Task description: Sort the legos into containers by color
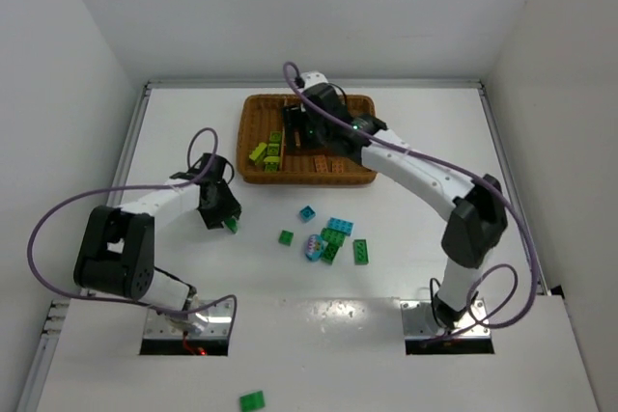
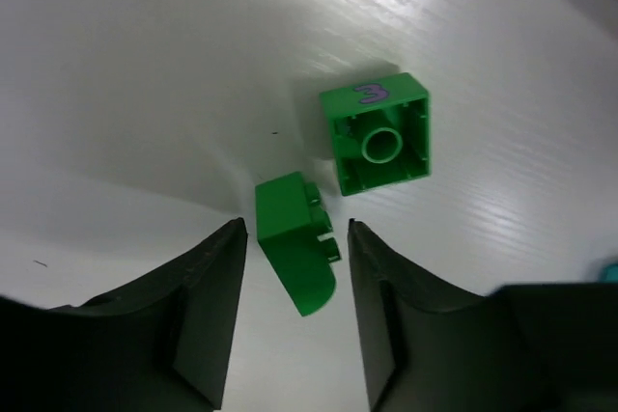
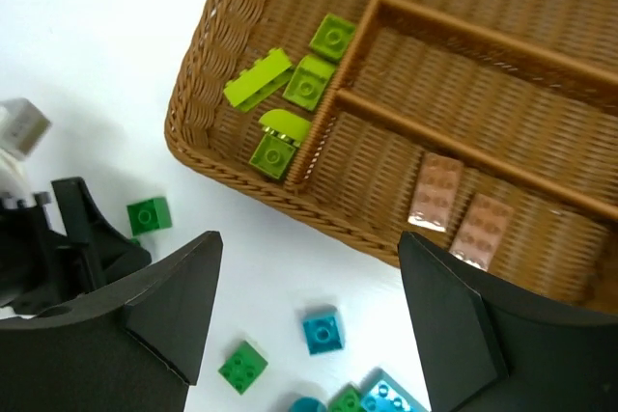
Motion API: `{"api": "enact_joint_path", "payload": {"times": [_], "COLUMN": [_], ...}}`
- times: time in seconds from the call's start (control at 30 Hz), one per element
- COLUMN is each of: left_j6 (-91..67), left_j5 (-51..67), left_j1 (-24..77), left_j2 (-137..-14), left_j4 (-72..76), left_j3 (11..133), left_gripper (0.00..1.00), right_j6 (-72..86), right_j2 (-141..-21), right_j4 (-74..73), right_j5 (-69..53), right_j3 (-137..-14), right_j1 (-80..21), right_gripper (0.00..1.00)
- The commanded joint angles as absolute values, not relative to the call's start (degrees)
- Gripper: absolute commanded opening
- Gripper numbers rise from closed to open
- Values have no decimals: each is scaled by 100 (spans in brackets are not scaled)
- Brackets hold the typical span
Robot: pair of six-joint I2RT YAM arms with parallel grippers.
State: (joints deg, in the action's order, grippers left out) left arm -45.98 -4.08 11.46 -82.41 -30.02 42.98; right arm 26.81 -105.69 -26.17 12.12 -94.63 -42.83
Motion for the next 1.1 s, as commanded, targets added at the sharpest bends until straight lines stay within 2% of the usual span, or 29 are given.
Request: {"api": "enact_joint_path", "payload": {"times": [0.0, 0.07, 0.1, 0.23, 0.4, 0.57, 0.7, 0.87, 1.07], "left_j6": [-4913, -4913, -4913, -4860, -4553, -4430, -4316, -4070, -3868], "left_j5": [-571, -641, -642, -589, -360, -158, -158, -97, -219], "left_j1": [1256, 1309, 1310, 1310, 1686, 2205, 2619, 2760, 2821], "left_j2": [-8402, -8402, -8402, -8104, -7498, -7821, -8926, -10246, -11802], "left_j4": [-2743, -2742, -2742, -2855, -3216, -3270, -3270, -3426, -3419], "left_j3": [4175, 4122, 4122, 4165, 4910, 6027, 7387, 9135, 10641], "left_gripper": [50, 43, 36, 17, 15, 14, 10, 10, 10], "right_j6": [2812, 2760, 2760, 2698, 2899, 3672, 4191, 4842, 5019], "right_j2": [-10126, -9994, -9854, -9406, -8580, -7535, -7112, -6584, -6048], "right_j4": [-2338, -2417, -2469, -2593, -2882, -3084, -3497, -3892, -4148], "right_j5": [1616, 1784, 1784, 2328, 2592, 2733, 2681, 2681, 2610], "right_j3": [-9019, -8878, -8720, -8272, -7367, -6277, -5627, -4976, -4711], "right_j1": [-4245, -4245, -4245, -4193, -3999, -3657, -3376, -3252, -3199], "right_gripper": [75, 75, 75, 75, 75, 75, 75, 75, 75]}}
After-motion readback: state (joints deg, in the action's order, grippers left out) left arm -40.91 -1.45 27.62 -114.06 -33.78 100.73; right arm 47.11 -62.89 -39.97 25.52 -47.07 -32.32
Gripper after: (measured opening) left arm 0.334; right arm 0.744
